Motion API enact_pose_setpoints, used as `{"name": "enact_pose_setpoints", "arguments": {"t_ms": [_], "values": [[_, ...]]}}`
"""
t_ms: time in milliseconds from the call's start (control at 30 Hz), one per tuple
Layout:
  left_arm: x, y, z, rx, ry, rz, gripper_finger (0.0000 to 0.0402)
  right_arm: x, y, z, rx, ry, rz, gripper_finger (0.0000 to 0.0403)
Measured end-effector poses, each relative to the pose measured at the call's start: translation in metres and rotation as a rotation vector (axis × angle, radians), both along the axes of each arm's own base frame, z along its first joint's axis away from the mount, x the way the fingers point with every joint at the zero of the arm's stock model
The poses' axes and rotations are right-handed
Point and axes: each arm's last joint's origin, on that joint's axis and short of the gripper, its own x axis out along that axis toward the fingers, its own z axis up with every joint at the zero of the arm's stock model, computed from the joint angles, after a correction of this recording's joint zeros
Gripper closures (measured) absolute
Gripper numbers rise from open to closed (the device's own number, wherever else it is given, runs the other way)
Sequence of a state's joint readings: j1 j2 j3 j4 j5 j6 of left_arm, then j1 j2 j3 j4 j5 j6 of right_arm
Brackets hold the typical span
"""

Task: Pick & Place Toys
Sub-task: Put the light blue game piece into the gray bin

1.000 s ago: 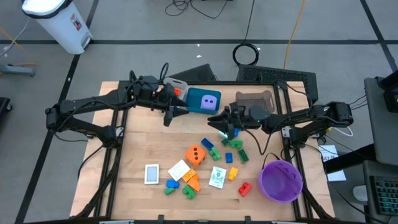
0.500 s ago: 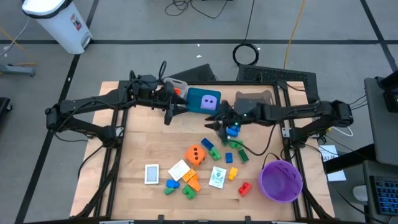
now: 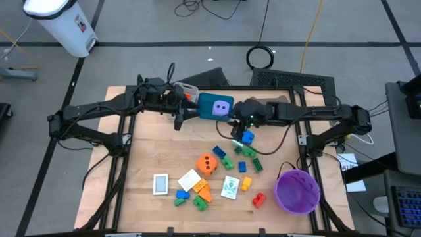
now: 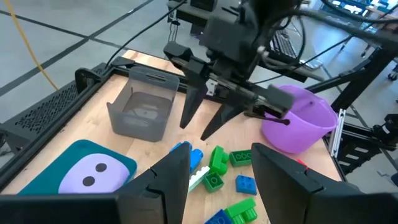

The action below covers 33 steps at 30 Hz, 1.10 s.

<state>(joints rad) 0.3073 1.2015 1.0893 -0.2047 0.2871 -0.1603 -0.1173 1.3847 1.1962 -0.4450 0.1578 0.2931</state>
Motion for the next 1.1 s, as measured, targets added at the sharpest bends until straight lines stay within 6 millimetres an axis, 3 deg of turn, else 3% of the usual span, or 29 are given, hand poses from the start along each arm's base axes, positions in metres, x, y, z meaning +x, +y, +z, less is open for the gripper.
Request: {"name": "enact_pose_setpoints", "arguments": {"t_ms": [200,367,567,900,1100], "values": [[0.0,0.0,0.0,0.008,0.0,-0.002,0.0222,-0.011,0.001,-0.041,0.063,0.128,-0.043,0.0225],[0.0,0.0,0.0,0.007,0.0,-0.001,0.0222,-0.019,0.003,-0.076,0.1,0.136,-0.043,0.02],[0.0,0.001,0.0,0.008,0.002,0.016,0.0222,-0.021,0.006,-0.099,0.16,0.125,0.008,0.0191],[0.0,0.002,0.002,0.019,-0.013,0.061,0.0222,-0.002,0.005,-0.142,0.217,0.209,0.034,0.0202],[0.0,0.002,0.002,0.014,-0.014,0.063,0.0222,0.0,0.006,-0.153,0.22,0.26,0.03,0.0204]]}}
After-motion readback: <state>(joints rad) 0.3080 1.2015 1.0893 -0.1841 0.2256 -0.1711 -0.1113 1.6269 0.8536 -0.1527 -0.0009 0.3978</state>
